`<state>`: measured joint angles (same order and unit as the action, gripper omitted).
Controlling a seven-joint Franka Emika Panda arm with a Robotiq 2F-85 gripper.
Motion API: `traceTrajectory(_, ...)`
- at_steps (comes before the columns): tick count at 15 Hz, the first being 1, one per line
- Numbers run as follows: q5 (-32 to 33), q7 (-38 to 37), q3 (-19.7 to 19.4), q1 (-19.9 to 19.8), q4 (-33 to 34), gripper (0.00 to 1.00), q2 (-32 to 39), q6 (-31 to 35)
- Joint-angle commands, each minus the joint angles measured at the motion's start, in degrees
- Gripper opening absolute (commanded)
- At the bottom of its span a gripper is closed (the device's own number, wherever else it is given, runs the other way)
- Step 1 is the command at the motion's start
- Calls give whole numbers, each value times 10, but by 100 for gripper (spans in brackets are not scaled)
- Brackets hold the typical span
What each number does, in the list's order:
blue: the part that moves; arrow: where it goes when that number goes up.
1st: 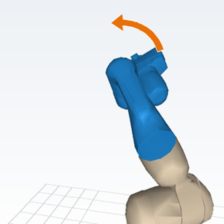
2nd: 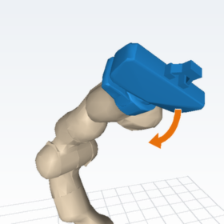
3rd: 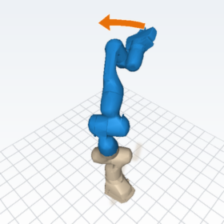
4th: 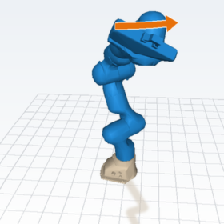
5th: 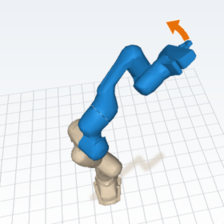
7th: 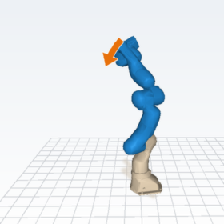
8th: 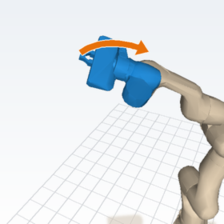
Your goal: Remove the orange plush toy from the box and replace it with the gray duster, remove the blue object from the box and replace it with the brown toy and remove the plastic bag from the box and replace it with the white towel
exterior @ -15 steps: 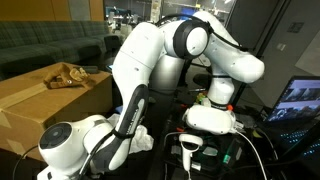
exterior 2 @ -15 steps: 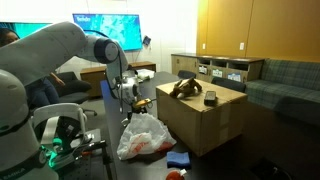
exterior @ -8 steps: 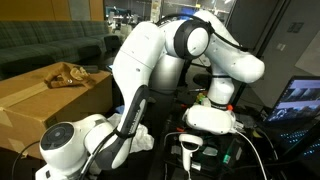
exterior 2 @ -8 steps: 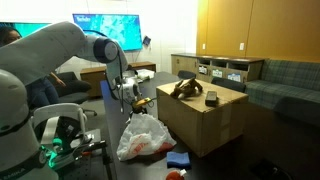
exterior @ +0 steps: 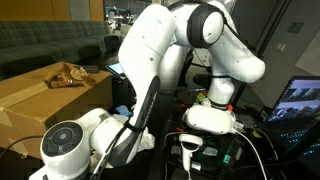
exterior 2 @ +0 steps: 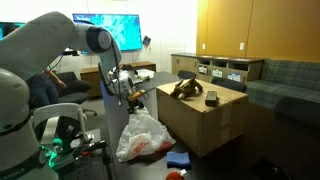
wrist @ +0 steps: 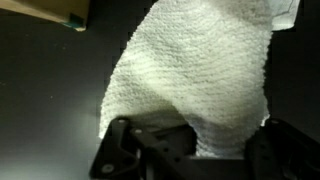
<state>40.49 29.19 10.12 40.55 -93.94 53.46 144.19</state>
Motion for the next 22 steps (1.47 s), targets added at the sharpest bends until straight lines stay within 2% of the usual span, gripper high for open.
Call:
traceTrajectory(1, 46, -35, 1, 19, -57, 0, -82, -27)
traceTrajectory(4, 64, -62, 10, 23, -76, 0, -133, -47)
traceTrajectory(9, 52, -154, 15, 19, -89, 0, -230, -84)
traceTrajectory(16, -29, -217, 24, -31, -4, 0, -299, -192)
traceTrajectory(22, -61, -281, 12, -78, 104, 0, -275, -215)
